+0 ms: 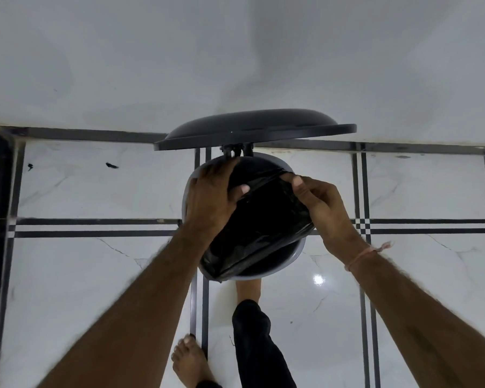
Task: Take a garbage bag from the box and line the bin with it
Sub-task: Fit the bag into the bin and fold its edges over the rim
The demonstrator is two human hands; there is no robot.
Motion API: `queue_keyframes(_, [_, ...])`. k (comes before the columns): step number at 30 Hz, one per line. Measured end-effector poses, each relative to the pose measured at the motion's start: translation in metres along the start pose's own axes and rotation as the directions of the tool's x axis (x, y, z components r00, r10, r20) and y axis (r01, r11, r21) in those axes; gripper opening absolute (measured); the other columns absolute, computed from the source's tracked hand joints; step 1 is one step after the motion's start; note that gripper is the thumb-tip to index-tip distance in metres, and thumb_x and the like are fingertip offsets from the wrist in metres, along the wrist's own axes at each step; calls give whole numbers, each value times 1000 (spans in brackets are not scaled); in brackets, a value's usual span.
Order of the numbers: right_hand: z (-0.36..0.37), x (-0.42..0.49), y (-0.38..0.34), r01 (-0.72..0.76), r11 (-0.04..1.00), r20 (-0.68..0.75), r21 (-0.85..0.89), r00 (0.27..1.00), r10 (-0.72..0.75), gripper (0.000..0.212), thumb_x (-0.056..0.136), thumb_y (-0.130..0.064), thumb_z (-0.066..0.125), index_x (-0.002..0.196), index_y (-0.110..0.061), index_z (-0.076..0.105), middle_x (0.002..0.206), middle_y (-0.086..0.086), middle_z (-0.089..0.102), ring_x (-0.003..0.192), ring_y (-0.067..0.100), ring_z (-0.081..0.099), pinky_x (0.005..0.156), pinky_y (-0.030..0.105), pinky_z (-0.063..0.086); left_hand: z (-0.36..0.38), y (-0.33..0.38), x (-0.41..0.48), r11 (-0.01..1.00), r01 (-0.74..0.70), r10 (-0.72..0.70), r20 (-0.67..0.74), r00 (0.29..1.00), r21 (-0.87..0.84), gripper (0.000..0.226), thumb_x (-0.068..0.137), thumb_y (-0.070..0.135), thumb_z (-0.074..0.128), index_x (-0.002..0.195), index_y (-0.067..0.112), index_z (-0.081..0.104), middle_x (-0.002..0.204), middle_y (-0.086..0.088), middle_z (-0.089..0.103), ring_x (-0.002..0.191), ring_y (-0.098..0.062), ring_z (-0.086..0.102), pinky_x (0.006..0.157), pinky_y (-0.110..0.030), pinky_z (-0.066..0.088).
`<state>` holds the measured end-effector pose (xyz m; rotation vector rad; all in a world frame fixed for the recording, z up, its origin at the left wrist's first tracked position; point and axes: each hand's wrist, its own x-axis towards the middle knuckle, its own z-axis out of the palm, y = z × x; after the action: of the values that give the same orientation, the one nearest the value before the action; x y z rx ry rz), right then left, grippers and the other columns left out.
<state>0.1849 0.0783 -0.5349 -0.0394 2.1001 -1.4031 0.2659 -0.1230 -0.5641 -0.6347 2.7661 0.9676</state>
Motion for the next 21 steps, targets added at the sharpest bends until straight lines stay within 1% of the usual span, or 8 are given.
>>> queue_keyframes(2, [-4, 5, 7, 27, 1000, -4, -6, 1000, -27, 32, 101, -34, 64, 122, -14, 77, 118, 2, 79, 117, 20, 71, 108, 47, 54, -1, -2, 5, 994, 102, -97, 100, 990, -48, 26, 98, 42, 63, 109, 20, 73, 103, -1, 75, 96, -20, 68, 77, -19, 45])
queue_keyframes(4, [-5, 11, 11, 40, 999, 1, -18, 999, -40, 36, 97, -36, 67, 125, -16, 76, 122, 1, 78, 120, 20, 70, 111, 48, 51, -1, -8, 2, 966, 211, -194, 118, 974, -150, 29, 102, 41, 58, 96, 16, 71, 86, 1, 68, 81, -18, 62, 61, -16, 36])
queue_keyframes(7, [2, 19, 13, 37, 998, 12, -49, 999, -37, 35, 95, -36, 69, 126, -20, 76, 124, 0, 77, 123, 22, 68, 113, 49, 49, -4, -9, -10, 904, 259, -263, 37, 964, -341, 36, 102, 49, 54, 95, 16, 66, 86, 5, 68, 80, -14, 63, 67, -26, 41])
queue_keyframes(9, [7, 24, 12, 28, 998, 21, -47, 999, -27, 36, 95, -36, 69, 126, -20, 76, 125, 0, 76, 124, 23, 67, 114, 49, 49, -2, -9, -18, 837, 305, -291, 104, 951, -455, 41, 93, 60, 62, 104, 20, 65, 93, 9, 72, 86, -6, 66, 73, -24, 49])
queue_keyframes(11, [11, 26, 8, 25, 999, 25, -34, 999, -25, 41, 92, -40, 69, 127, -20, 75, 125, -1, 77, 124, 20, 67, 114, 47, 49, 7, -11, -24, 868, 312, -274, 154, 950, -386, 51, 81, 69, 67, 108, 25, 62, 97, 10, 72, 89, -9, 67, 79, -29, 52])
queue_keyframes(13, [11, 26, 4, 13, 1000, 8, -7, 1000, -13, 40, 94, -37, 69, 128, -17, 75, 125, 1, 77, 123, 21, 68, 114, 46, 49, 9, -12, -28, 876, 309, -276, 140, 951, -370, 48, 82, 66, 63, 93, 19, 65, 84, 3, 72, 81, -18, 69, 78, -38, 56])
queue_keyframes(18, [7, 27, -1, -8, 997, -25, -75, 1000, 6, 48, 95, -51, 64, 130, -19, 73, 125, -1, 76, 121, 22, 69, 112, 48, 50, -6, -11, -26, 462, 421, -408, 235, 882, -781, 34, 97, 37, 67, 95, 3, 75, 83, -2, 78, 74, -2, 72, 69, -17, 55])
queue_keyframes(21, [8, 33, -1, 12, 992, -17, -124, 1000, -14, 57, 94, -62, 58, 130, -20, 70, 124, -2, 75, 120, 20, 68, 110, 48, 52, -11, -24, -15, 247, 396, -432, 266, 862, -884, 13, 92, 23, 76, 98, 11, 77, 95, -6, 80, 93, -22, 75, 92, -40, 59])
